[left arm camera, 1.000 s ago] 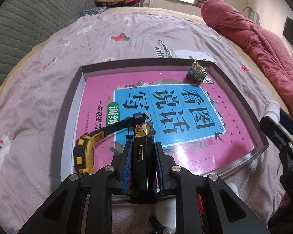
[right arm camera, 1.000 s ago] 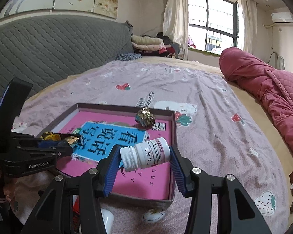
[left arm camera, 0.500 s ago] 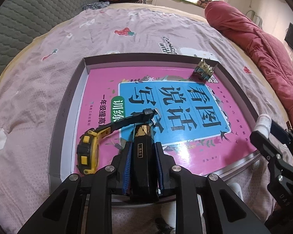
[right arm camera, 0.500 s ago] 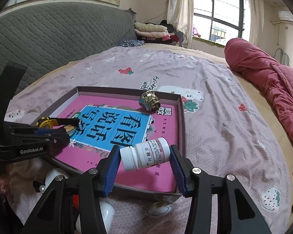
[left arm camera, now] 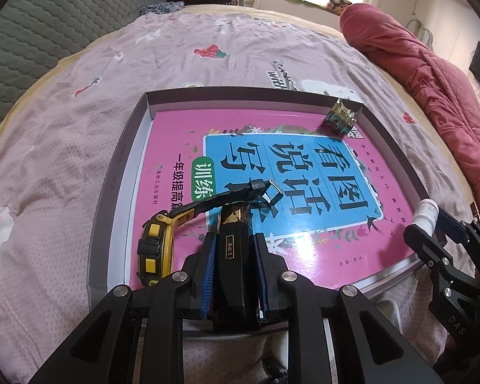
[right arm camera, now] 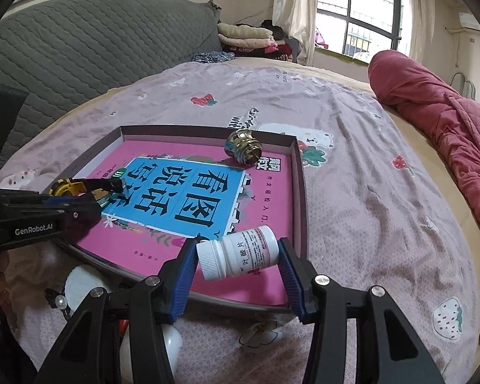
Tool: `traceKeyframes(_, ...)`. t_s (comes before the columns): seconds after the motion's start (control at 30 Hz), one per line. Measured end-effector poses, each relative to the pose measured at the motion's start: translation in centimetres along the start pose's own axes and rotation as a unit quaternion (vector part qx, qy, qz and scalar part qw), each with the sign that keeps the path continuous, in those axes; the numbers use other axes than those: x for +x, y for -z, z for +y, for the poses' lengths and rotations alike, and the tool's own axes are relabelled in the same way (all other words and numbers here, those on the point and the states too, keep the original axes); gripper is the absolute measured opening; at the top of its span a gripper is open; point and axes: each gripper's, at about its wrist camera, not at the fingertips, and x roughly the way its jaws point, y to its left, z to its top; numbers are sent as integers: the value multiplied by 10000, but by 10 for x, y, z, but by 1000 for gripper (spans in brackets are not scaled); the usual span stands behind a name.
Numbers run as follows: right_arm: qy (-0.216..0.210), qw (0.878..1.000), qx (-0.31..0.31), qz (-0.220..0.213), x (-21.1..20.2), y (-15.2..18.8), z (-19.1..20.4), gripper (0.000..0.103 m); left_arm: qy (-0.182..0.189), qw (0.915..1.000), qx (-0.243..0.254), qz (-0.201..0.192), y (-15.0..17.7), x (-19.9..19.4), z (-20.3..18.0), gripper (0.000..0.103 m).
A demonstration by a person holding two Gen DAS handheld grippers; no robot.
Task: Organize rigid objects
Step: 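Release the lighter beside the yellow watch while the right gripper releases the pill bottle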
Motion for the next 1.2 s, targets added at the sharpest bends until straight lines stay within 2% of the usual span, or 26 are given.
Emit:
traceKeyframes(0.33, 233, 9996, -76, 137, 2, 0, 0, 50, -21, 10000, -10, 29, 2, -1, 1, 23)
traceKeyframes(0.63, -28, 9995, -31, 297, 4, -1, -7, 51, -40, 10000, 12, 60, 4, -1, 1, 23)
traceKeyframes(1.2, -33, 9995, -39, 304, 2, 1, -6, 50, -51, 10000, -18, 79, 6, -3, 3, 23)
